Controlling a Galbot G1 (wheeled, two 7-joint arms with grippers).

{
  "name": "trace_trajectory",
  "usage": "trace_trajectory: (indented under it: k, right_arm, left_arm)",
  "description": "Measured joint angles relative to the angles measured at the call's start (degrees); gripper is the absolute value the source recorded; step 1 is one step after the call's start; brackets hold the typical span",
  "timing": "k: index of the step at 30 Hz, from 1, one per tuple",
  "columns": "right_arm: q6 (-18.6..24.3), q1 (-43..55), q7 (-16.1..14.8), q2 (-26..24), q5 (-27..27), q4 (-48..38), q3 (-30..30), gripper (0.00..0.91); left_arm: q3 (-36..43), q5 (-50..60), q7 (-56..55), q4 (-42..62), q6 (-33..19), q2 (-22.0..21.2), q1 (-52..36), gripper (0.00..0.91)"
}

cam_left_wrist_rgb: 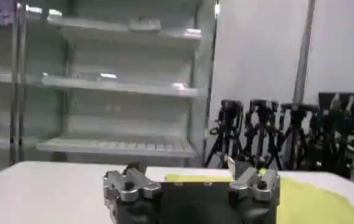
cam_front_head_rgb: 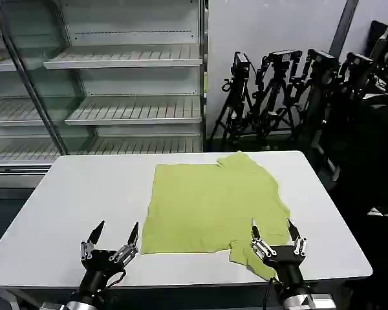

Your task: Fold and organize the clothes.

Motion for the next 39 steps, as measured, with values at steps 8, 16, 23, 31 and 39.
trace_trajectory:
  k: [8, 16, 23, 31, 39]
  right_arm:
    - [-3.48, -1.48, 0.89, -0.43, -1.31, -0.98, 0.07, 0.907]
    - [-8.57, -2.69, 1.93, 0.17, -1.92, -2.97, -0.24, 0.907]
    - [-10.81, -3.13, 2.8, 0.77, -2.22, -4.12, -0.16, 0.907]
    - [-11.92, -2.54, 3.66, 1.54, -2.29, -5.29, -0.43, 0.907]
    - [-12.82, -2.91, 4.36, 2.5, -2.19, -6.16, -1.8, 0.907]
  left_arm:
    - [0.34, 1.19, 0.0, 1.45, 6.51, 1.43, -0.9, 0.907]
    - [1.26, 1.26, -0.68, 3.55, 12.62, 2.62, -2.46, 0.907]
    - [2.54, -0.33, -1.78, 4.77, 16.91, 3.34, -4.88, 0.907]
    - [3.98, -3.74, -2.48, 6.26, 19.24, 3.99, -7.8, 0.907]
    - [6.0, -5.06, -2.79, 8.51, 20.52, 4.22, -10.5, 0.877]
